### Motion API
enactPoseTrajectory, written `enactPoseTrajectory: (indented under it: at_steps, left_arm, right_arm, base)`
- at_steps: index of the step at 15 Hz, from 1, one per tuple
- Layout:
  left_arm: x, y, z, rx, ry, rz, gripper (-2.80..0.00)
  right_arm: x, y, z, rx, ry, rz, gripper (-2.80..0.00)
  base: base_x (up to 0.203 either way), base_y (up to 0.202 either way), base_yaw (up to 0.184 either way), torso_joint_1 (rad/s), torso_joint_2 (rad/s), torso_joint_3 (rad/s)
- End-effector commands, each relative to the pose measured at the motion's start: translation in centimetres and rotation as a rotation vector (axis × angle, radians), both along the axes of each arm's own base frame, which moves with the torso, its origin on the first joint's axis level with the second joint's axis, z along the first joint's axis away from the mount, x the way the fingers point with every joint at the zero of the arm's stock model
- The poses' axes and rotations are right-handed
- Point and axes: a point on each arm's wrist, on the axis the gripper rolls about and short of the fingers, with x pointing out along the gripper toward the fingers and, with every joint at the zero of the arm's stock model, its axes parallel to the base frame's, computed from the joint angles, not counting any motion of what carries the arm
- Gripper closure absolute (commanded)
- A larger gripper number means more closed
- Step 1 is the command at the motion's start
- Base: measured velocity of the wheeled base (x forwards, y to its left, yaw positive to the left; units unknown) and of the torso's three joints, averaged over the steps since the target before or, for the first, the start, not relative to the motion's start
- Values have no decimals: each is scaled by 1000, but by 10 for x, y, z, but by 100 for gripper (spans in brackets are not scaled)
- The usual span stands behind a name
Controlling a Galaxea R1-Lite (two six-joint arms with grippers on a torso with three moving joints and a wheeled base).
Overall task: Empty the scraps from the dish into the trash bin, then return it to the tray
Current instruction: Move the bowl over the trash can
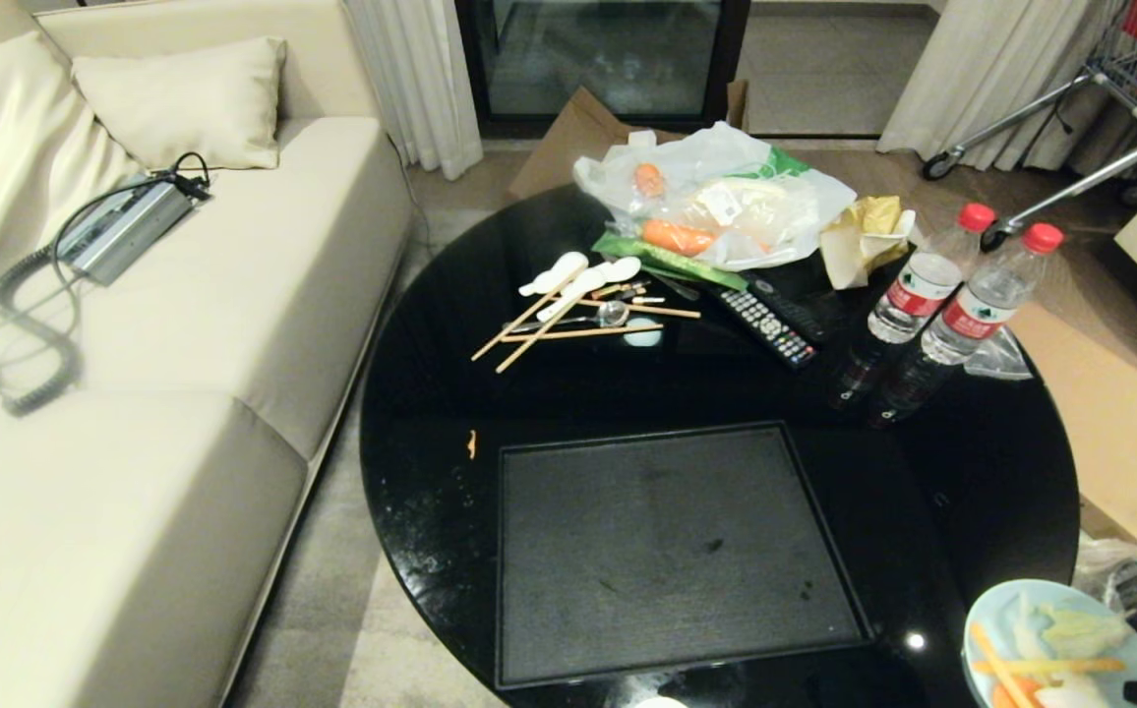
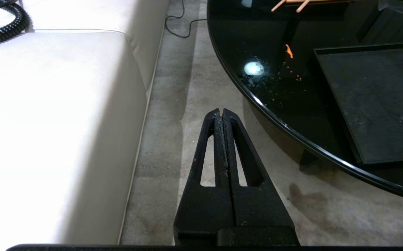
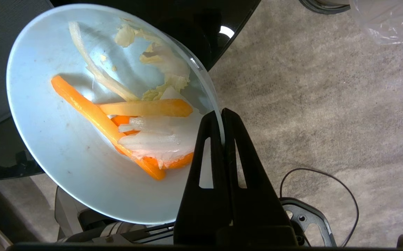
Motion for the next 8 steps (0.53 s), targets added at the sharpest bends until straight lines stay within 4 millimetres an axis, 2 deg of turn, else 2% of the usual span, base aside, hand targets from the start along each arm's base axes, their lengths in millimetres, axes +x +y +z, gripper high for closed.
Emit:
enactPoseTrajectory:
  at_steps: [1, 8]
  left_arm:
    - [0, 0, 0, -1, -1, 1, 0]
    - [0, 0, 0, -1, -1, 1, 0]
  right_arm:
    - [-1, 0, 0, 1, -2, -1, 0]
    - [-3, 0, -3, -2, 8, -3, 0]
  base:
    - [0, 0, 0, 0, 0, 0]
    - [0, 0, 0, 0, 0, 0]
